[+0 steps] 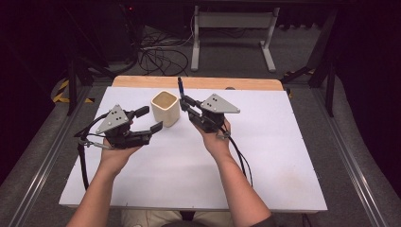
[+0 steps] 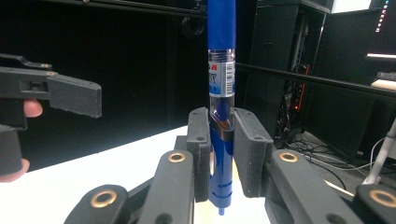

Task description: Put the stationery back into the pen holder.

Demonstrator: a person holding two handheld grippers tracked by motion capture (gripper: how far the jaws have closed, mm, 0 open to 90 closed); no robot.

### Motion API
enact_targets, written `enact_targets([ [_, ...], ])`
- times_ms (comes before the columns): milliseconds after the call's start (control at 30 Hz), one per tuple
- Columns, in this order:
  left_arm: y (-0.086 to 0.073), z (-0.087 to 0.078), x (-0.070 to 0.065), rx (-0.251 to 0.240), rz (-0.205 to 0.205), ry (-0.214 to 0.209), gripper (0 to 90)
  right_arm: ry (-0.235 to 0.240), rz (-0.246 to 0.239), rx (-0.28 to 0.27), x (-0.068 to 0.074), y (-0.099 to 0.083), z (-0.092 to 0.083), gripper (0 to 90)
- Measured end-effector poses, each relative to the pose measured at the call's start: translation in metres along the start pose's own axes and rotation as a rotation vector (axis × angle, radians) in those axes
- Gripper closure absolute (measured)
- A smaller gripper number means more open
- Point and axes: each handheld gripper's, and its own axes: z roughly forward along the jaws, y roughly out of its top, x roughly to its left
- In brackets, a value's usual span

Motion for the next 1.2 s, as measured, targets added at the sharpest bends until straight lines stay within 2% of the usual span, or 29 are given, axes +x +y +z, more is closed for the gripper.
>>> enact_targets([
  [367, 0.0, -0.001, 0.002, -0.006, -0.007, 0.007, 27.2, 0.004, 0.029, -0.018, -0.006, -0.002, 0.023, 77.9],
  [700, -0.002, -0.001, 0.002, 0.003, -0.003, 0.001, 28.9, 0.009, 0.101, -0.055, -0.012, -0.018, 0.046, 77.9],
  [967, -0.001, -0.002, 0.003, -0.005, -0.008, 0.009, 27.7, 0.048, 0.116, -0.126, -0.013, -0.027, 0.059, 77.9],
  [1200, -0.002, -0.003, 0.004, 0.0, -0.013, 0.013, 27.6, 0.054, 0.116, -0.139, -0.013, -0.036, 0.069, 77.9],
])
